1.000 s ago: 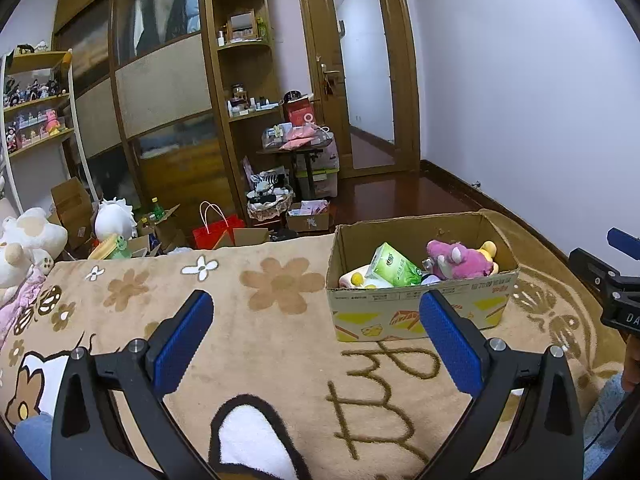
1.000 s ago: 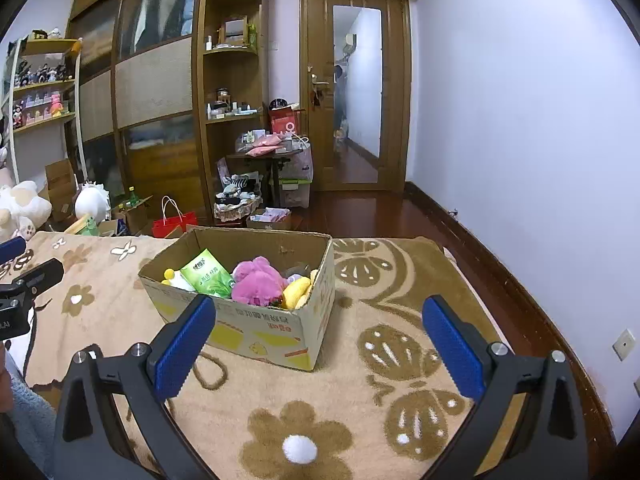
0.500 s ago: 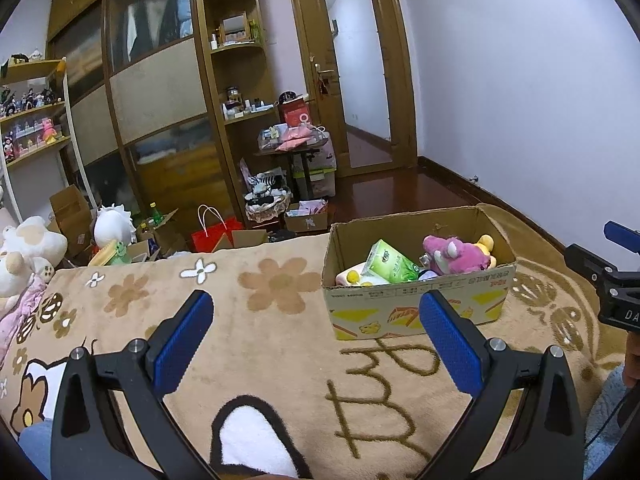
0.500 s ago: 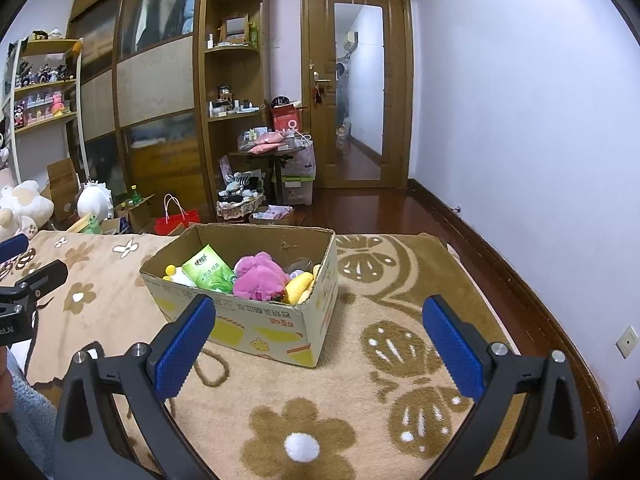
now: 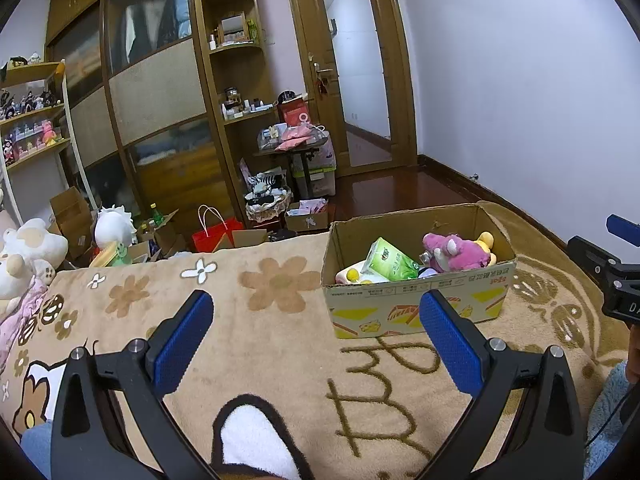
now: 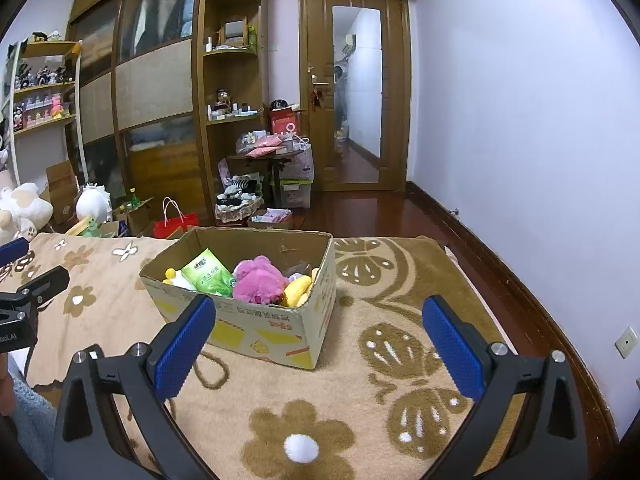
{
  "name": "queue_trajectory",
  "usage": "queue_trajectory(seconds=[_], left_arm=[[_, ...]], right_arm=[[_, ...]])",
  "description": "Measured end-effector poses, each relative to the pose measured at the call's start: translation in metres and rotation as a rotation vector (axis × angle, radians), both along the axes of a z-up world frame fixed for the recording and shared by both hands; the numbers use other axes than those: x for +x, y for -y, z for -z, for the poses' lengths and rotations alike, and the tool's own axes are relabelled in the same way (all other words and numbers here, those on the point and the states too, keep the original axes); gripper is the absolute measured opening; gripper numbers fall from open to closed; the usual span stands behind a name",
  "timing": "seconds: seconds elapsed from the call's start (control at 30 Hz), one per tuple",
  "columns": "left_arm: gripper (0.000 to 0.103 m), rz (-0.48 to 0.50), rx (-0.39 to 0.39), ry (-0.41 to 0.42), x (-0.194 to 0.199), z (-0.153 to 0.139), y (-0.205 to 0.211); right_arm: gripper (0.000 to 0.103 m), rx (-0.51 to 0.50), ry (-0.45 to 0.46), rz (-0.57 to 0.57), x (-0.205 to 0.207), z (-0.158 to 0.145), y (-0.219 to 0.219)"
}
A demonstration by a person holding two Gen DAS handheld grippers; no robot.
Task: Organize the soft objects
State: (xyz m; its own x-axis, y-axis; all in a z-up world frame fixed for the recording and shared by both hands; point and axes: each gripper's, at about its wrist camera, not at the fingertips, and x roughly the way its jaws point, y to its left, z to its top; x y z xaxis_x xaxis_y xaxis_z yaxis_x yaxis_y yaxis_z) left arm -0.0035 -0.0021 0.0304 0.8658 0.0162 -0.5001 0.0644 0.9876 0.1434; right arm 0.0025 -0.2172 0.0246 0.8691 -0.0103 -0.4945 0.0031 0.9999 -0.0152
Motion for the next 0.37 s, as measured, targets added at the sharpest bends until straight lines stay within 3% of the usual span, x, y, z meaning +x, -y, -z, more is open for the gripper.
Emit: queue_trajectory(seconds=[0.37], left_arm=[[0.102, -0.006, -0.001, -0.002, -0.0012, -0.0013, -0.0021]], right_arm=[[0.103, 0.002, 0.005, 0.004, -0.0001, -0.0035, 0.0009]])
